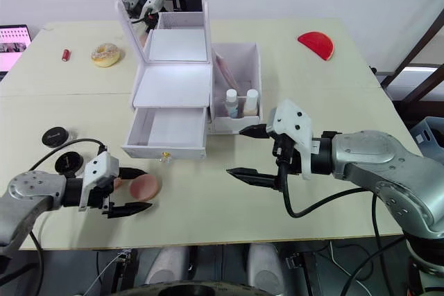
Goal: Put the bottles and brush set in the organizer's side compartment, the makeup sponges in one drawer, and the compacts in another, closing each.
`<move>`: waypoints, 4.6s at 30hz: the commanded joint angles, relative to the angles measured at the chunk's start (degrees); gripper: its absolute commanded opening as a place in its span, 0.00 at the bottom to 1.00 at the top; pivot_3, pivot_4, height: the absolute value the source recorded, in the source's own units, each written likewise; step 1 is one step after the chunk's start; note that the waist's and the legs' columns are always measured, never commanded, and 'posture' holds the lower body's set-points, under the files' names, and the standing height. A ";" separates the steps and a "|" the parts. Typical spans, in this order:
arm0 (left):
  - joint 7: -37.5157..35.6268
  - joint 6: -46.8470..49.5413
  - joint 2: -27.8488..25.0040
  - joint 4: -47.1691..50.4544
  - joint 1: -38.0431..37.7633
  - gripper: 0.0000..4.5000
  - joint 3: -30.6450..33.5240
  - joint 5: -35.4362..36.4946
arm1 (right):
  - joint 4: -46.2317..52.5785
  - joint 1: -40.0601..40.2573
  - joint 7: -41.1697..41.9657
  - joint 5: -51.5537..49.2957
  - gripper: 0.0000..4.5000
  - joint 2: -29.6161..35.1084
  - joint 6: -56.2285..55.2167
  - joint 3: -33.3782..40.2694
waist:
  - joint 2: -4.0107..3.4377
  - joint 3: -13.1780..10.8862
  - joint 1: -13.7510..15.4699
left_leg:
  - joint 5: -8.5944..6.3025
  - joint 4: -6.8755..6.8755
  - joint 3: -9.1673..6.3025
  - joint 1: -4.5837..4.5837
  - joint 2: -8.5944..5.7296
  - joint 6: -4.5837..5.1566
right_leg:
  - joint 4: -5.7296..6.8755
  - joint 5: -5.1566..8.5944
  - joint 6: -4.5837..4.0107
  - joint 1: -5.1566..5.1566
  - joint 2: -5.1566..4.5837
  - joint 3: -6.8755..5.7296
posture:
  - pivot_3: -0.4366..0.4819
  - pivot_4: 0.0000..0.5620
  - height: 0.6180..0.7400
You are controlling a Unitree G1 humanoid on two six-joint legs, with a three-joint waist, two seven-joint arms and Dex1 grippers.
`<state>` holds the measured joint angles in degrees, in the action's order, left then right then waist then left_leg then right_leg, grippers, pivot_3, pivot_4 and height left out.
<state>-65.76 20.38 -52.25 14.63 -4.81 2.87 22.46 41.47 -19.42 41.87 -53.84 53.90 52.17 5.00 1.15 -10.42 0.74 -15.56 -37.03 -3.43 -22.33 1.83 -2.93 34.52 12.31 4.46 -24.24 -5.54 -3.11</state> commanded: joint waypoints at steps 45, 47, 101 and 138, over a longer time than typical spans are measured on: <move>-7.84 12.74 -12.54 -2.80 25.43 0.59 8.53 11.86 | -2.09 -4.00 2.55 1.99 1.00 -1.77 -2.48 -1.29 | -0.05 0.02 -0.09 | 0.01 0.00 0.02 0.03 0.03 0.01 | 0.11 -0.02 -0.01 -0.05 0.05 0.03 | 0.48 0.27 1.00; -7.90 12.02 -11.17 -4.05 28.35 0.59 5.27 10.35 | -1.75 -3.94 2.11 1.94 1.00 -2.05 -2.35 -1.40 | -0.04 0.02 -0.08 | 0.01 0.01 0.01 0.03 0.03 0.01 | 0.12 -0.02 -0.01 -0.04 0.07 0.03 | 0.48 0.27 1.00; -12.89 14.88 -4.36 -13.61 42.68 0.99 0.87 7.17 | 0.55 -0.16 -4.59 -1.03 1.00 -2.02 -1.62 2.63 | 0.04 0.02 -0.16 | 0.05 -0.13 -0.04 0.16 0.04 0.07 | 0.56 0.01 0.00 -0.06 0.14 0.17 | 0.48 0.27 1.00; 0.82 -9.47 -4.75 -36.66 -17.31 0.99 55.78 -0.89 | -37.29 22.99 18.38 21.77 1.00 1.66 -28.82 25.17 | -0.01 0.09 -0.41 | -0.02 0.08 0.45 0.24 0.10 -0.04 | -0.04 -0.01 -0.02 -0.06 -0.05 0.23 | 0.48 0.27 1.00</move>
<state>-64.79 11.92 -55.78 -21.87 -22.10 57.86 20.71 2.52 4.29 60.21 -31.73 55.08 23.39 29.25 1.14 -10.33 0.33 -15.58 -36.91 -2.98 -22.08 1.93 -2.97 34.53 12.31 4.44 -24.33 -5.58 -2.88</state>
